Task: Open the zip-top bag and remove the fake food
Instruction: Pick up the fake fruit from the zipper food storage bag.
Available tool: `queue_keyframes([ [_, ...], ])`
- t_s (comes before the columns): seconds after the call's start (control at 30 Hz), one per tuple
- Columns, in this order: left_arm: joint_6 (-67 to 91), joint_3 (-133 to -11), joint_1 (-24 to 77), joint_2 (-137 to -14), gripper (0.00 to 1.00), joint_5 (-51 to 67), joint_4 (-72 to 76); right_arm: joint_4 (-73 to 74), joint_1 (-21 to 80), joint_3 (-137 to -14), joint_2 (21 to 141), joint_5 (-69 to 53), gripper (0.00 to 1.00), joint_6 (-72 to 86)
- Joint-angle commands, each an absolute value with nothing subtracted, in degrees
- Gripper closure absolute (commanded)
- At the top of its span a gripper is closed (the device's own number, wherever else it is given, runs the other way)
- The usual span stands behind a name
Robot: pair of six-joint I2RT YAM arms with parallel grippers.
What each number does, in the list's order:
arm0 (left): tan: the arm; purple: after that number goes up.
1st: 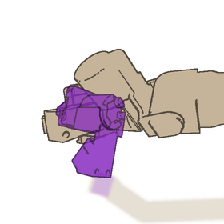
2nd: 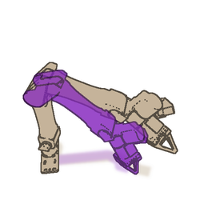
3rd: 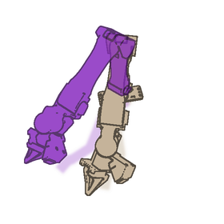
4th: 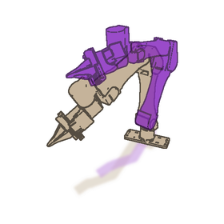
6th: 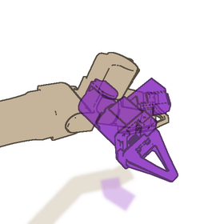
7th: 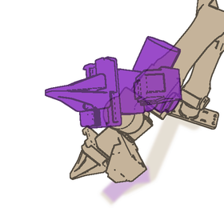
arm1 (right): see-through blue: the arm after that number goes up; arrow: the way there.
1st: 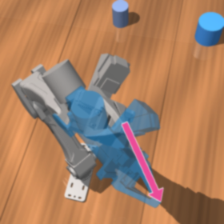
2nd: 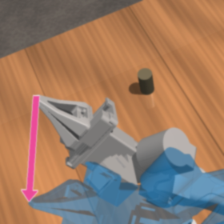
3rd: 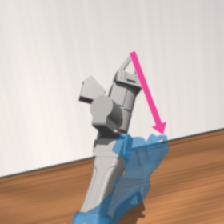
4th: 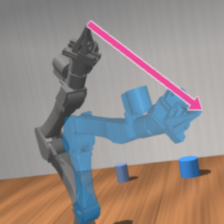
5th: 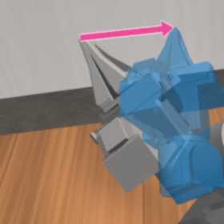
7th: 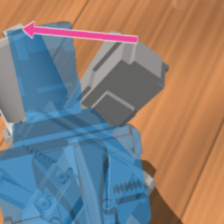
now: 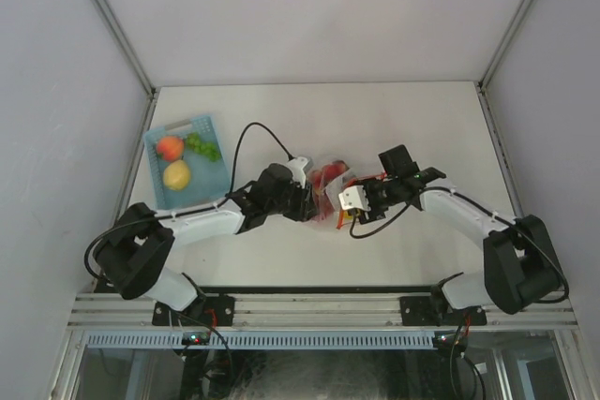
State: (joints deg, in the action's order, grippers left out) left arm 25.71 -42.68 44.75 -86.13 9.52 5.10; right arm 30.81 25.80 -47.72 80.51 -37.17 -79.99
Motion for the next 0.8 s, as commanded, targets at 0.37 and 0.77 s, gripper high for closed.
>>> queue_keyframes([
  [0.37,22.02,-40.89,43.77,-68.21,0.55,-0.44,0.78,21.75,21.61,-39.93,68.15,-40.26,0.83,-61.54],
  [0.77,23.61,-38.64,43.77,-64.76,0.53,3.21,5.50,13.19,20.42,-24.91,58.40,-41.92,0.82,-70.45],
])
